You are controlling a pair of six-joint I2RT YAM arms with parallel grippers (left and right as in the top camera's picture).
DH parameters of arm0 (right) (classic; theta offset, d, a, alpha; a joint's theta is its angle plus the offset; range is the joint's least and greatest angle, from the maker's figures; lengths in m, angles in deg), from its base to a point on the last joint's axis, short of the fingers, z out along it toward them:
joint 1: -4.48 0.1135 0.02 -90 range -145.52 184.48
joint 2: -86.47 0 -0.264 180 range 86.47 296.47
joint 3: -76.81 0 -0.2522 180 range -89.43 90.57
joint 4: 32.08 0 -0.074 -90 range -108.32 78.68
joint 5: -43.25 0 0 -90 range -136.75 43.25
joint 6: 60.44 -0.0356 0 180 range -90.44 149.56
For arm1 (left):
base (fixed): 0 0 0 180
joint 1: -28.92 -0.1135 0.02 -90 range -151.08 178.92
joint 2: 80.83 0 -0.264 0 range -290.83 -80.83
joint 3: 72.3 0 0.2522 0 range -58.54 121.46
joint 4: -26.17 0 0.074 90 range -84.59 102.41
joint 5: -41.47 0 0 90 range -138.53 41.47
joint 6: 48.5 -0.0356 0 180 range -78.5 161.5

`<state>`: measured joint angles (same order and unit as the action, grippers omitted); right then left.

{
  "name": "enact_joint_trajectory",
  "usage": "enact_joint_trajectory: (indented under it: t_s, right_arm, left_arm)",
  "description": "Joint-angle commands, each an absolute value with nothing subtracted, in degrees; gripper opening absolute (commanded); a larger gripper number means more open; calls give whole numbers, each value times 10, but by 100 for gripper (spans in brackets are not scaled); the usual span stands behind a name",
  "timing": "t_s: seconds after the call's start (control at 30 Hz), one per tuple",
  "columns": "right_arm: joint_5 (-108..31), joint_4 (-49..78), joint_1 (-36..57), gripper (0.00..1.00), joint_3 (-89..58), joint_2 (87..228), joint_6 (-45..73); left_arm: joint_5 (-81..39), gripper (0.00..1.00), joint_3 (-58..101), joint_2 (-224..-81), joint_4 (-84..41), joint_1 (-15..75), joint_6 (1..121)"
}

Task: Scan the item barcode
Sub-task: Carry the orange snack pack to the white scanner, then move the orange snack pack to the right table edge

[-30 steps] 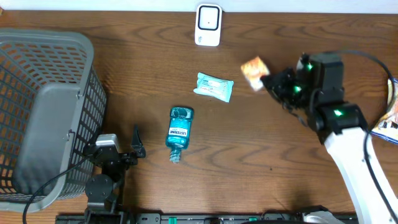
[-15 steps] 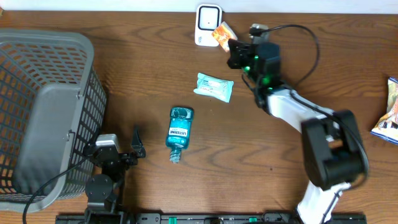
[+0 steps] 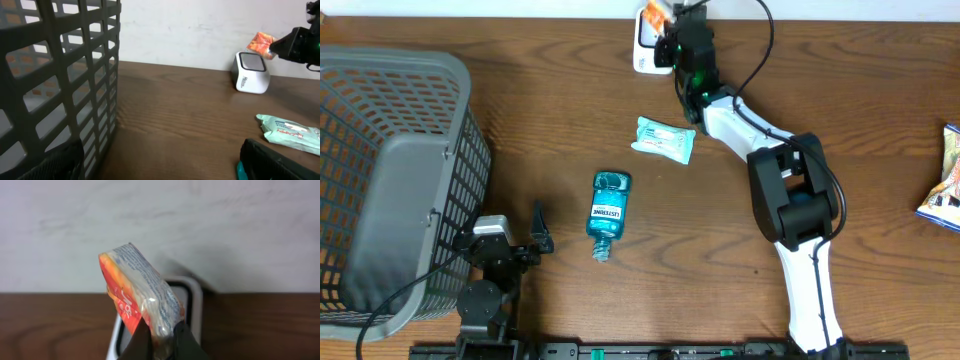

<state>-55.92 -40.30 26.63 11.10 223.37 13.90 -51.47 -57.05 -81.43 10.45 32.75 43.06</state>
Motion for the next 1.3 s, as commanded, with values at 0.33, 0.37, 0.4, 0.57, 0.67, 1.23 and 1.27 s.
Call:
enact_joint_trajectory:
  t_s: [0.33,0.37,0.4,0.57,0.67,1.23,1.27]
  right_arm:
    - [-623,-382,273,1,126,2243,146]
    - [-623,-379,273,1,126,2241,145]
    - [-623,-368,273,1,126,2233,144]
    - [-648,-250,267,1,126,2170,144]
    - [-687,-103,252,1,126,2098,108]
    - [-854,371,-45,1,68,1963,50]
    - [-847,355,-65,1,47,1963,44]
  left_arm:
    - [-524,99,-583,-811,86,325,435]
    - [-525,100,-583,-811,86,325,435]
    - [-525,100,-583,-811,86,325,435]
    - [-525,100,-583,-811,86,325,435]
    - [-525,100,-583,-811,86,325,435]
    - [-525,100,-583,-811,86,325,435]
    - [-525,100,-583,-811,86,325,435]
